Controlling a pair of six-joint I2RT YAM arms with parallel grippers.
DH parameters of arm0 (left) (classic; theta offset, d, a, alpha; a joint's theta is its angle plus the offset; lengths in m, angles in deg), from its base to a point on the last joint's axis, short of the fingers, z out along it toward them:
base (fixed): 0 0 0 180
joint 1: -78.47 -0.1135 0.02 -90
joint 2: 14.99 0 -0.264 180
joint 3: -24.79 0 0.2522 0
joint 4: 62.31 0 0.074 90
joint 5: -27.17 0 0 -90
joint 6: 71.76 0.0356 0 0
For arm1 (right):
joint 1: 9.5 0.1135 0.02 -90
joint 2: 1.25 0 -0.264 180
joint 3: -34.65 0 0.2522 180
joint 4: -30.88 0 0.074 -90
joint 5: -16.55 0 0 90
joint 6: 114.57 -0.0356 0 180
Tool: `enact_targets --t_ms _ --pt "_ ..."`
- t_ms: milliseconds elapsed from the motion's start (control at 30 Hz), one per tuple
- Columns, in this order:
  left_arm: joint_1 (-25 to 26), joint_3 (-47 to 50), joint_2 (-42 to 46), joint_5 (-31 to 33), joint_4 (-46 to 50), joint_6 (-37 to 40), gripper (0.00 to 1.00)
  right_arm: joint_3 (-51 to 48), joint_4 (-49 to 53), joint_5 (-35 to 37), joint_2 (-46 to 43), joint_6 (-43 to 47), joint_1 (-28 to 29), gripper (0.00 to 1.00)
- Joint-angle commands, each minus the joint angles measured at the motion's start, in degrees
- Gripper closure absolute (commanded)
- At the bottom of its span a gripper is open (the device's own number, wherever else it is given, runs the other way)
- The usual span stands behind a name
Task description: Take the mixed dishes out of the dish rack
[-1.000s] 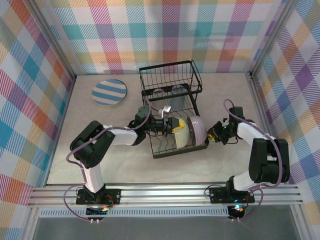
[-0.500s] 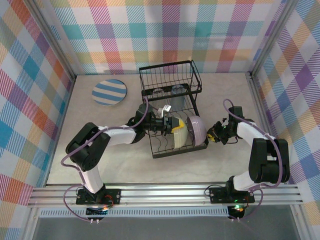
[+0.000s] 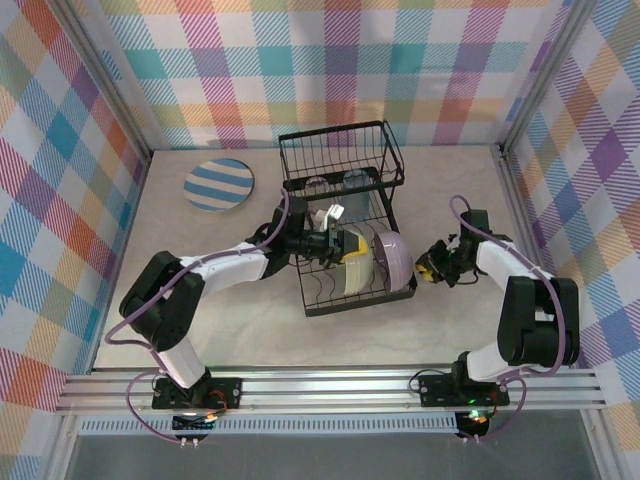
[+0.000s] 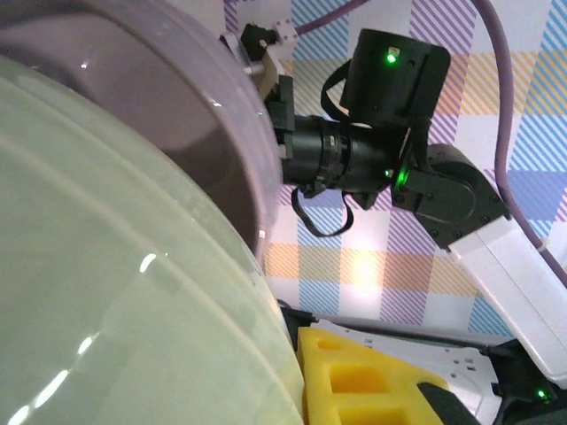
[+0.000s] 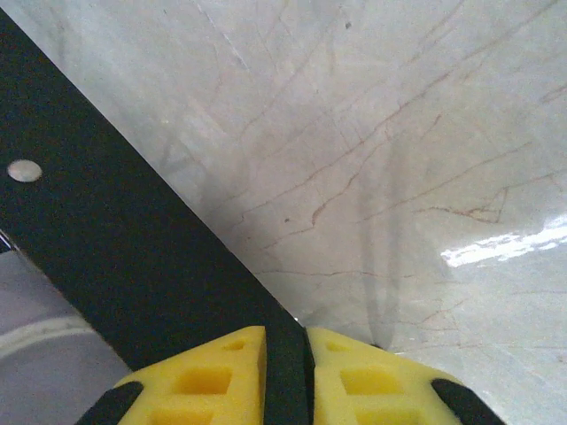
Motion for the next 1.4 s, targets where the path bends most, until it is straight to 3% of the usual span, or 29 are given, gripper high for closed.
enact_targets --t_ms 0,333,633,833,1000,1167,1367 --pt "0.5 -6.6 7.4 -2.4 5.4 9.0 1.0 2.3 2.7 1.5 -1.0 1.6 -0.9 0.76" --pt "1.2 -15.4 15.1 1.6 32.3 24.1 1.0 6.5 7.7 5.2 -4.4 3.6 -4.5 0.62" --pt "2.2 -24.8 15.9 6.3 54.1 37.1 1.0 11.6 11.9 5.8 -8.1 4.1 -5.0 0.47" --pt "4.1 -32.8 15.2 16.6 70.6 51.7 1.0 13.3 14.3 5.4 -13.5 4.7 -5.0 0.32" --pt "7.8 -35.5 15.4 23.2 75.4 65.6 1.0 16.7 18.1 5.6 -17.5 5.9 -3.8 0.2" --pt "11.8 -37.3 15.3 30.4 78.6 78.9 1.0 22.2 23.0 6.2 -19.2 8.3 -0.9 0.15" --pt "17.9 -42.6 10.8 43.3 86.3 91.5 1.0 29.4 29.1 5.8 -18.8 11.3 5.0 0.14"
